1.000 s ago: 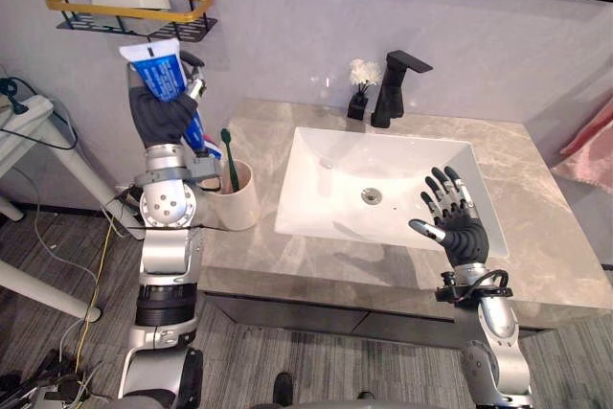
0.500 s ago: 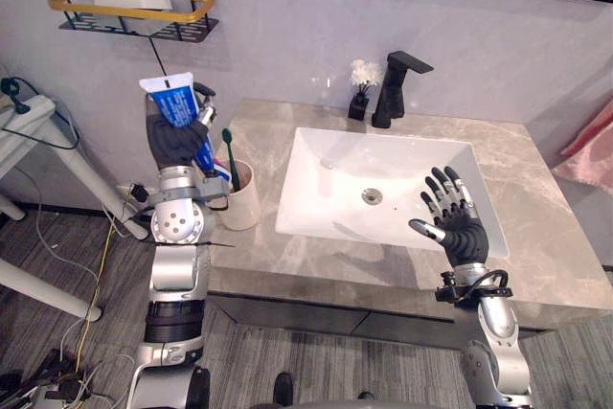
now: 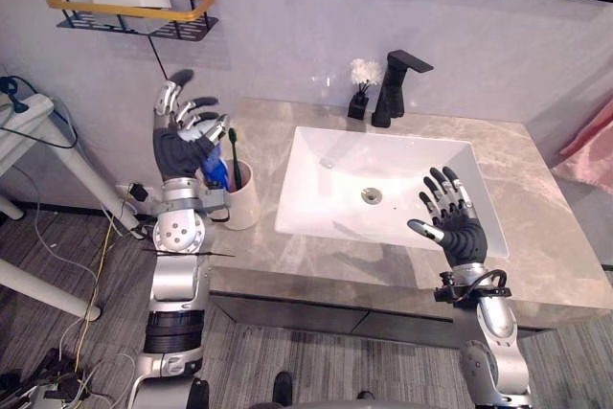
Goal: Organize washtable
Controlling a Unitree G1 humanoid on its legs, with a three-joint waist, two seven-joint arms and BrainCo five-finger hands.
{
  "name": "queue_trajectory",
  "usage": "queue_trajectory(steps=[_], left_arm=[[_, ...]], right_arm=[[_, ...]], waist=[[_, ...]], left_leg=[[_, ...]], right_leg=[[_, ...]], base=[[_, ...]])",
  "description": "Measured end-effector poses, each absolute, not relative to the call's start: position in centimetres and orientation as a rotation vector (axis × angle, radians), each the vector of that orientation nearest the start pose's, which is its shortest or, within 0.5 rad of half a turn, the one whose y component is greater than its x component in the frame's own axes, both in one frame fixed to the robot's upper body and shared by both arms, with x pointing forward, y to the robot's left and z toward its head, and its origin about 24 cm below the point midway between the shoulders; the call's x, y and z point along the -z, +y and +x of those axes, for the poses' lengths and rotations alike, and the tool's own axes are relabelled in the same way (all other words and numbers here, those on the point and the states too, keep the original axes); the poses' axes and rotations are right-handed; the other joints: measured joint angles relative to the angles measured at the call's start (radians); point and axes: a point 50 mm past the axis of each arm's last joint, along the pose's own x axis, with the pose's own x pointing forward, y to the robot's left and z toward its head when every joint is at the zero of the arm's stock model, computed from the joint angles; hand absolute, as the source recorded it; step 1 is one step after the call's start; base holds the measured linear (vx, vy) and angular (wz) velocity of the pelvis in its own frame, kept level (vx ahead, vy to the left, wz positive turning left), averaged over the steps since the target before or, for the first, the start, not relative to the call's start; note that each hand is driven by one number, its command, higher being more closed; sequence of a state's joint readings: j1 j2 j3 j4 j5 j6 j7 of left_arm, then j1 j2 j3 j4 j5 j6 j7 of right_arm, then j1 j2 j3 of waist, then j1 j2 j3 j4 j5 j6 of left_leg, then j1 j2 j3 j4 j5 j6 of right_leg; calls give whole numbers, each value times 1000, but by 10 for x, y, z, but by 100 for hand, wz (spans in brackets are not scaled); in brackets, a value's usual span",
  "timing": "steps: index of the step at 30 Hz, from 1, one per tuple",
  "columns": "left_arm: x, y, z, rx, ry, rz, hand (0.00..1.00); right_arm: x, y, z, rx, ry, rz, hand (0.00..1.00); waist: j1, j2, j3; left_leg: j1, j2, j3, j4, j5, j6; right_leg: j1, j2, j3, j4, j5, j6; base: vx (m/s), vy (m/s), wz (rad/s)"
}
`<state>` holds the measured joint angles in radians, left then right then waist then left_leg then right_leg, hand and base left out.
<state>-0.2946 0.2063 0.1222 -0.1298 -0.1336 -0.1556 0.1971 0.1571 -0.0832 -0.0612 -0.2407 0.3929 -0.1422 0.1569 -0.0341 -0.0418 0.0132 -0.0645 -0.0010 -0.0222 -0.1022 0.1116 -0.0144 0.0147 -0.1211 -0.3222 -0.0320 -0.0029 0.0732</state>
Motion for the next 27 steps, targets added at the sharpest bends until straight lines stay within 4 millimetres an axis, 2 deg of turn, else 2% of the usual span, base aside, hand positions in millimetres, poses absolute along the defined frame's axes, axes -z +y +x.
queue_trajectory(steps=[15, 17, 20, 22, 24, 27], left_arm=[[-175, 201, 284, -215, -603, 19, 0], [-183, 206, 283, -221, -632, 44, 0], [-216, 221, 266, -259, -781, 88, 0], [-243, 233, 248, -309, -922, 118, 0], [-259, 243, 231, -359, -1023, 121, 0], [-267, 257, 212, -420, -1097, 144, 0]], right_arm=[[-80, -181, 219, -67, -270, 270, 0], [-80, -181, 219, -68, -271, 272, 0], [-80, -182, 219, -68, -271, 276, 0], [-80, -181, 219, -71, -272, 276, 0], [-80, -181, 219, -86, -274, 273, 0], [-80, -181, 219, -91, -272, 273, 0]], waist=[[0, 2, 2], [1, 3, 2], [5, 5, 4], [24, 8, 6], [40, 12, 8], [53, 17, 10]], left_leg=[[1, 1, 3, 0, 0, 0], [2, 1, 3, 0, -1, -1], [2, 1, 1, 0, -3, -4], [6, 1, -2, 0, -4, -5], [10, 0, -5, 0, -5, -5], [9, -1, -9, 0, -5, -5]], right_leg=[[1, 1, 3, -3, 0, 0], [2, 2, 3, -3, 0, 0], [4, 2, 1, -3, 0, 0], [10, 1, -2, -4, -1, -1], [16, 1, -6, -5, -3, -3], [18, 0, -10, -4, -5, -6]], base=[[0, 0, 0], [0, 0, 0], [0, 0, 1], [0, 0, 4], [0, 0, 5], [0, 0, 5]])
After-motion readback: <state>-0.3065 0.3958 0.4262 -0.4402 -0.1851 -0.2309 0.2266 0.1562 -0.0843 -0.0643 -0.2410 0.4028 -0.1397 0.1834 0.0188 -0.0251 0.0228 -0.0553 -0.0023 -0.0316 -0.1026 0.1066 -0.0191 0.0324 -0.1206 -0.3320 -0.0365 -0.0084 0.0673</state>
